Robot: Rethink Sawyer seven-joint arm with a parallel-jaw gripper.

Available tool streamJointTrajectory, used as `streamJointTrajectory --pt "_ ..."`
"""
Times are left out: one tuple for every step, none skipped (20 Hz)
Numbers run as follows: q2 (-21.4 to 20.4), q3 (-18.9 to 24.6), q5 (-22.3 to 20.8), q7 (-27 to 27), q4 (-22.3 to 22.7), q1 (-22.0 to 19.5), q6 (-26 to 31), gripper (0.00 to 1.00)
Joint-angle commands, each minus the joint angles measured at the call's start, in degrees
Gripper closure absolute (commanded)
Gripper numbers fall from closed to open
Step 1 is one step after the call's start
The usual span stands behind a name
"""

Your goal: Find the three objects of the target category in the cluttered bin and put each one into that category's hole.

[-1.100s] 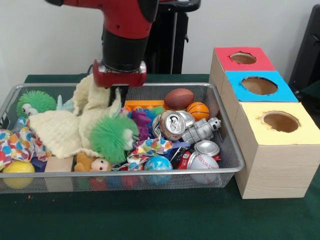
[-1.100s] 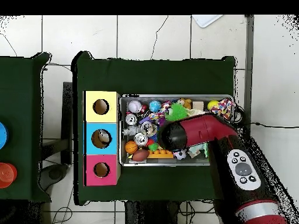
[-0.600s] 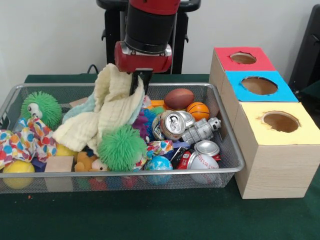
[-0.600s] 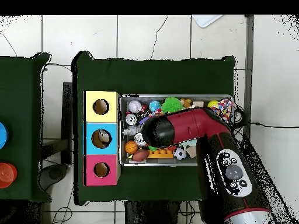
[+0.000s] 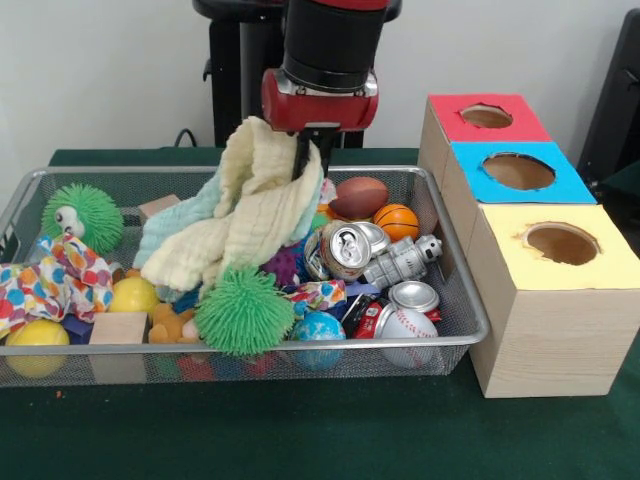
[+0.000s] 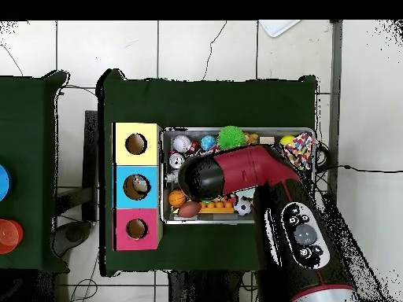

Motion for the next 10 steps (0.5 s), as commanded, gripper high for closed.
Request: streamJointTrajectory --pt "-3.4 0.0 5.8 6.0 7.3 2.1 3.2 1.0" --pt "-4.4 0.0 7.1 7.1 8.1 2.8 3.6 1.0" --pt "-5.2 0.1 8.4 8.0 8.9 3.4 3.7 1.0" --pt "-5.5 0.1 9.5 9.1 9.2 4.1 3.9 1.0" --pt "-5.9 -0.2 10.8 10.1 9.7 4.9 4.1 1.0" --pt "-6.3 -0.5 12.0 11.2 10.3 5.7 4.3 1.0" --pt "-6.6 -1.0 12.8 12.0 10.7 6.4 4.1 1.0" --pt "-6.9 -1.6 13.6 12.7 11.1 7.2 3.9 1.0" --pt "-7.0 -2.2 14.0 13.2 11.4 7.9 3.5 1.0" --pt "-6.3 -2.9 14.4 13.7 11.2 8.6 2.9 1.0"
